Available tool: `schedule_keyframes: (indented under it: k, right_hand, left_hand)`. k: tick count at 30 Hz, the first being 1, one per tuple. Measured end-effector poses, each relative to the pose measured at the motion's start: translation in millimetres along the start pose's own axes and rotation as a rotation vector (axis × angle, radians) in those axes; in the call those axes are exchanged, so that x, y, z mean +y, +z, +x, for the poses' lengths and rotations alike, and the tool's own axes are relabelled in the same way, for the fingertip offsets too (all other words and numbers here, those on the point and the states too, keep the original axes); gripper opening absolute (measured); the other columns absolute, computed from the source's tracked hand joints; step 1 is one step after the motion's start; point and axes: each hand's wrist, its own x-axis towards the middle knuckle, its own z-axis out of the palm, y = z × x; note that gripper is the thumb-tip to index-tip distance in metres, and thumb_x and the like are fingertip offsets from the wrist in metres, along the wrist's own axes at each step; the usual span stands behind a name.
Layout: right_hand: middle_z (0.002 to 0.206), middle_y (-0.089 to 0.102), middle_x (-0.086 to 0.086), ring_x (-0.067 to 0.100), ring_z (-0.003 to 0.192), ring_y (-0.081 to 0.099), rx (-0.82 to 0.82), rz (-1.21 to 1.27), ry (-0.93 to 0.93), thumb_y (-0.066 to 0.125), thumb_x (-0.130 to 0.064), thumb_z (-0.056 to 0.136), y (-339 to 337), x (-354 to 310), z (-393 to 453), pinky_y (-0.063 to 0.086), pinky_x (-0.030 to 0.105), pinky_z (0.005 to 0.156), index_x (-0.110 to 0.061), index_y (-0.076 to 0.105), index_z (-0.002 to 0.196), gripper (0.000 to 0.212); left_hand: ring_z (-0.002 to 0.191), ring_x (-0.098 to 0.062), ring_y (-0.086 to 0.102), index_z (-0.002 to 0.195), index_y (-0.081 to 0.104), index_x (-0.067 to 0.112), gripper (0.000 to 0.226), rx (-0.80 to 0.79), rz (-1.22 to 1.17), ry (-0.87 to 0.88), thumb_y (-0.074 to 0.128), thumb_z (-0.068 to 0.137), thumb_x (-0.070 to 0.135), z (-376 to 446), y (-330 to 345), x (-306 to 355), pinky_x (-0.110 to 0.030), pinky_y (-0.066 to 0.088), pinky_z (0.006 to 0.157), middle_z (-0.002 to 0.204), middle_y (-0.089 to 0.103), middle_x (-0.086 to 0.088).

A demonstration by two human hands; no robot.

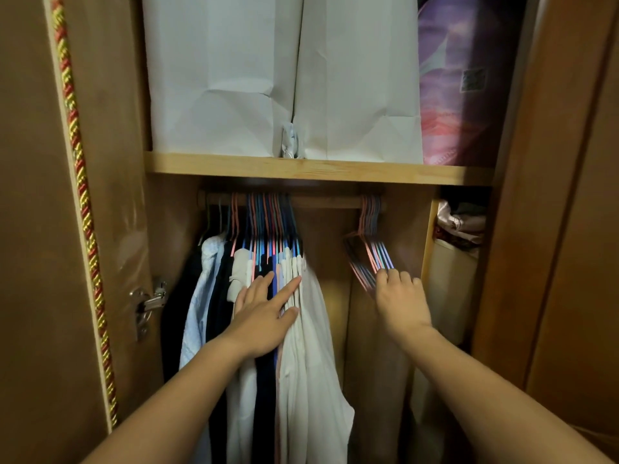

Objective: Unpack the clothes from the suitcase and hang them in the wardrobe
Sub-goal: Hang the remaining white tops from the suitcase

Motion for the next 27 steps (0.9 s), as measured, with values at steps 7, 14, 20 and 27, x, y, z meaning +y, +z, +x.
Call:
schedule_keyframes:
  k: [7, 14, 20, 27]
  right_hand:
    - [0.097, 0.072, 0.004, 0.027, 0.085, 0.071, 0.030, 0.053, -0.043, 0.053, -0.019, 0.094, -33.2, 0.0, 9.3, 0.039, 0.031, 0.060, -0.012, 0.059, 0.110, 0.018]
    - [0.091, 0.072, 0.005, 0.030, 0.080, 0.071, 0.092, 0.086, -0.020, 0.049, -0.022, 0.096, -48.3, -2.8, 13.6, 0.036, 0.033, 0.056, -0.010, 0.053, 0.117, 0.025]
    - [0.094, 0.071, 0.008, 0.031, 0.080, 0.070, 0.126, 0.220, -0.021, 0.047, -0.018, 0.099, -66.0, -10.3, -11.2, 0.045, 0.035, 0.061, -0.010, 0.052, 0.115, 0.019]
    - [0.060, 0.062, 0.003, 0.026, 0.046, 0.059, 0.307, 0.401, 0.017, 0.065, -0.025, 0.089, -27.5, 22.0, -136.1, 0.045, 0.033, 0.041, -0.015, 0.061, 0.097, 0.013]
  left_hand:
    - [0.154, -0.016, -0.014, 0.152, 0.010, 0.060, 0.051, 0.009, -0.009, -0.020, 0.020, 0.102, 0.063, -0.6, 2.1, 1.6, -0.041, -0.012, 0.123, 0.169, -0.005, 0.004]
    - [0.154, -0.018, -0.014, 0.152, 0.009, 0.059, 0.053, 0.013, 0.015, -0.025, 0.021, 0.101, 0.064, -2.7, 1.4, 2.4, -0.041, -0.011, 0.124, 0.169, -0.005, 0.004]
    - [0.155, -0.017, -0.010, 0.152, 0.013, 0.058, 0.051, 0.008, -0.028, -0.042, 0.016, 0.102, 0.064, -4.3, -2.9, 1.6, -0.041, -0.009, 0.124, 0.169, -0.002, 0.004]
    - [0.148, -0.032, 0.022, 0.150, 0.044, 0.029, 0.057, 0.390, -0.071, -0.106, 0.032, 0.098, 0.048, -12.9, 15.3, 44.1, -0.053, 0.015, 0.121, 0.155, 0.033, -0.016]
